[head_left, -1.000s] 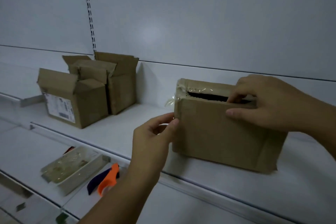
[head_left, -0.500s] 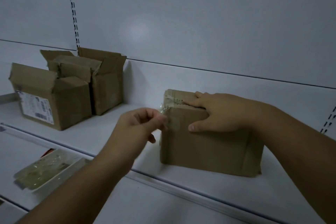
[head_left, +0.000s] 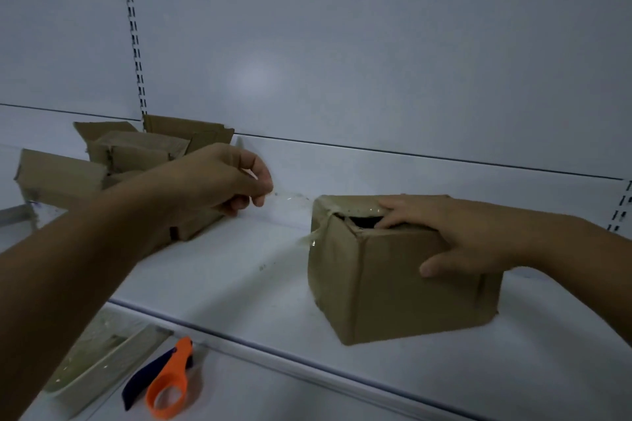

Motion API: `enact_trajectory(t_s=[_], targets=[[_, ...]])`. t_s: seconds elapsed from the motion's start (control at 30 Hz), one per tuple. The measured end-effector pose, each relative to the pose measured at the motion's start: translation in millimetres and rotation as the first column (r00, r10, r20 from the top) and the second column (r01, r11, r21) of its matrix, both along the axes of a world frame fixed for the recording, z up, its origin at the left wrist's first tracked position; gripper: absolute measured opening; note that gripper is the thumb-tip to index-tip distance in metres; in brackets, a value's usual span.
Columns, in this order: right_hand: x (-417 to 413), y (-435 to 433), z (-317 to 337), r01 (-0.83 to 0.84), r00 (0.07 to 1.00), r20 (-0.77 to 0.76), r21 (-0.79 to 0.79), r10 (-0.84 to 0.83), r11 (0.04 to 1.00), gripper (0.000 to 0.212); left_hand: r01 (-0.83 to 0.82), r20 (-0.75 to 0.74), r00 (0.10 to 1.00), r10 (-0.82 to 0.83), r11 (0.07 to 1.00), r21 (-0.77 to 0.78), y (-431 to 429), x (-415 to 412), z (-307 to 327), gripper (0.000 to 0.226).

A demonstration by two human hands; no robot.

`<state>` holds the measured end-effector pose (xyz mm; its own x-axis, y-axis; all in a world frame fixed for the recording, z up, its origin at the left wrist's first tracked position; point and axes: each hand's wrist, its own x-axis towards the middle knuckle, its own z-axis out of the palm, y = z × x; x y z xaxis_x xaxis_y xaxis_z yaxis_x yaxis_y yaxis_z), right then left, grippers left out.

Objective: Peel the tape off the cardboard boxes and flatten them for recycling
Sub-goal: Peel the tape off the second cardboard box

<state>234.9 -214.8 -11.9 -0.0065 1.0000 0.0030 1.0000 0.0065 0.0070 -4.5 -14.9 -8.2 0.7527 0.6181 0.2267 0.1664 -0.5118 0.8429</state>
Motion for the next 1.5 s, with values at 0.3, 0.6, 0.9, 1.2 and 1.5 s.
enact_trajectory(t_s=[0.3,0.6,0.9,1.2,1.5], targets=[[-37.3,-1.7,-22.3,0.189,0.979,-0.051,0.574,-0.195,0.797,0.048,0.103,0.346,0.930,-0.126,0.991,0.084,-47.0,29.8,-62.5,0.052],[-59.6,9.3,-45.2,0.227,0.974,-0.132,0.618,-0.185,0.753,0.026,-0.062,0.442,0.896,-0.051,0.970,0.237,-53.5,74.1,-91.8,0.049],[-48.1,24.4,-61.4,0.323,0.928,-0.072,0.644,-0.365,0.694,0.038,0.138,0.050,0.978,-0.203,0.807,0.574,-36.5,62.9,-17.7,0.040],[-27.4,1.3,-45.7,0.173,0.968,-0.247,0.533,-0.044,0.828,0.026,0.256,0.046,0.955,-0.293,0.894,0.367,-35.4,95.1,5.9,0.034],[-18.3,22.4,1.0,0.337,0.859,-0.501,0.389,-0.110,0.857,0.060,0.346,0.126,0.920,-0.371,0.921,0.180,-53.8,110.6,-6.3,0.022]])
